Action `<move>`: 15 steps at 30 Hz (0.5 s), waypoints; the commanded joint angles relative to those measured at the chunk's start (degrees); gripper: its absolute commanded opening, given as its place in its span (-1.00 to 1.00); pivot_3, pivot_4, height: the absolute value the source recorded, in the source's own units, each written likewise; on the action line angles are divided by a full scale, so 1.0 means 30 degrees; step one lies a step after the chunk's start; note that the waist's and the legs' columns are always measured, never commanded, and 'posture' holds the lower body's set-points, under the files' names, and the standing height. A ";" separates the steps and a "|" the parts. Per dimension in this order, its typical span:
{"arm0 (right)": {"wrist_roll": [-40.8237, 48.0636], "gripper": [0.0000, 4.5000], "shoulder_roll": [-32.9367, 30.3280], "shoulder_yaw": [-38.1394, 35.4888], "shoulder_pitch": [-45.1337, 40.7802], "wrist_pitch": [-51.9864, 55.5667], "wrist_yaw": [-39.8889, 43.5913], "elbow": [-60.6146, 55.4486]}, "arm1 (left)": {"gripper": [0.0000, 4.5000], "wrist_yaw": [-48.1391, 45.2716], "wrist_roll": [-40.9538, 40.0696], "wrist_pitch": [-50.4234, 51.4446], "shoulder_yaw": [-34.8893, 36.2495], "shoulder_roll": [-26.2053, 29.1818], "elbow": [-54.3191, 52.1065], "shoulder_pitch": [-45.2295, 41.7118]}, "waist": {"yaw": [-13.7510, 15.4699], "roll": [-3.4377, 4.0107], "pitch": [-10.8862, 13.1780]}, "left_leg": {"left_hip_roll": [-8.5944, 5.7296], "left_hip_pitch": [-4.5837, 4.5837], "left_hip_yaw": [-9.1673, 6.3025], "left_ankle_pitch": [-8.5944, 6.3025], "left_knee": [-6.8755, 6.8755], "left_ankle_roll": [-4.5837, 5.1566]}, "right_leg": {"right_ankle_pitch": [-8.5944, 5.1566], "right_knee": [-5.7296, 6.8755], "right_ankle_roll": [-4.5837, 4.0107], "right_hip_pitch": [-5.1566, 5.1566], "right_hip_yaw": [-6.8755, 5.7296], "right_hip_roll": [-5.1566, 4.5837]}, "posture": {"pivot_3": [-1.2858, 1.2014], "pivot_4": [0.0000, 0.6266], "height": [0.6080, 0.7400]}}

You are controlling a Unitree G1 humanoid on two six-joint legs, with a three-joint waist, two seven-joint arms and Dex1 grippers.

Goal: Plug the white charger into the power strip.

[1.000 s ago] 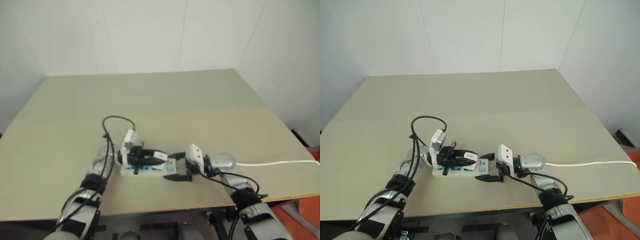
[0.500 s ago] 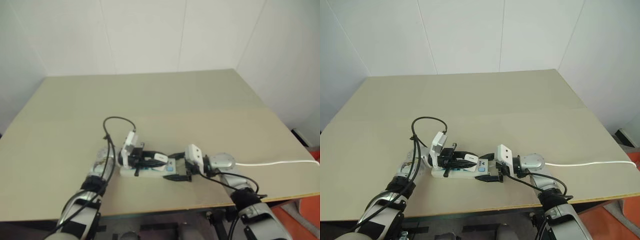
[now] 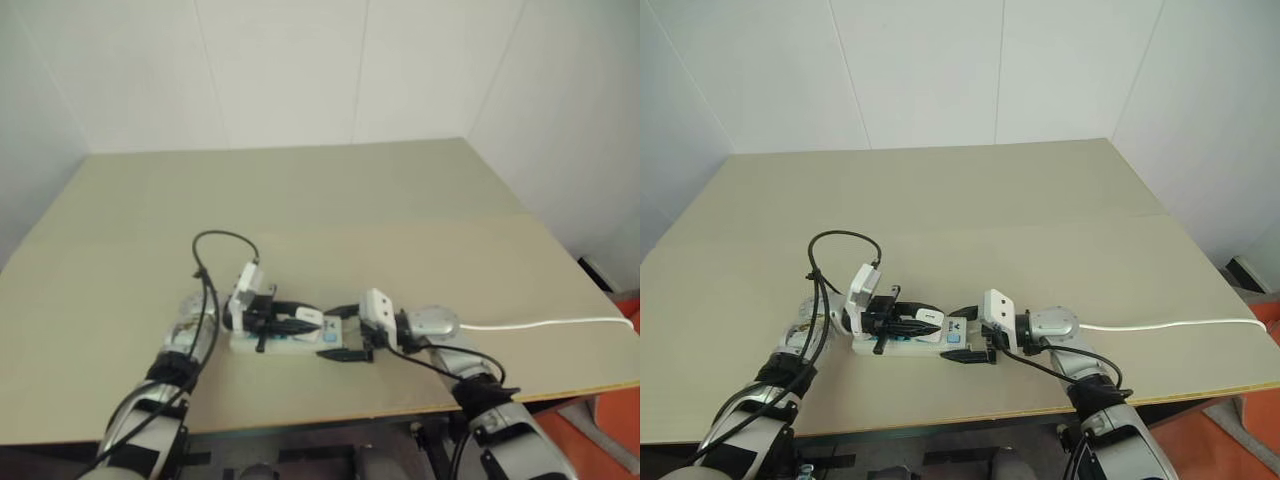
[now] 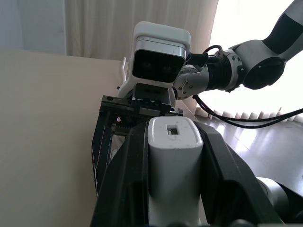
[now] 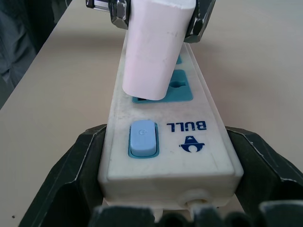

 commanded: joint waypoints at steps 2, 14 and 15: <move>-0.0524 0.53 -0.0365 0.0207 0.0209 -0.0319 0.0196 0.0543 | -0.54 -0.0046 0.0140 -0.0325 0.0704 0.1385 0.0443 0.0204 | 0.0004 0.0000 0.0000 | 0.0001 -0.0002 0.0002 0.0000 0.0000 0.0000 | 0.0003 0.0000 -0.0006 -0.0002 0.0000 0.0002 | 0.03 -0.52 1.00; -0.0483 0.53 -0.0543 0.0339 0.0481 -0.0294 0.0115 0.0381 | -0.54 -0.0046 -0.0008 -0.0643 0.0428 0.2043 0.0540 0.0434 | -0.0001 0.0001 0.0000 | 0.0028 0.0002 0.0001 0.0000 -0.0006 0.0000 | 0.0014 -0.0002 -0.0034 -0.0011 0.0007 0.0032 | 0.03 -0.52 1.00; -0.0491 0.53 -0.0556 0.0350 0.0505 -0.0290 0.0110 0.0368 | -0.54 -0.0046 -0.0033 -0.0642 0.0432 0.2069 0.0574 0.0444 | 0.0000 0.0001 -0.0001 | 0.0028 0.0001 0.0002 0.0000 -0.0007 0.0000 | 0.0014 -0.0002 -0.0034 -0.0012 0.0007 0.0032 | 0.03 -0.52 1.00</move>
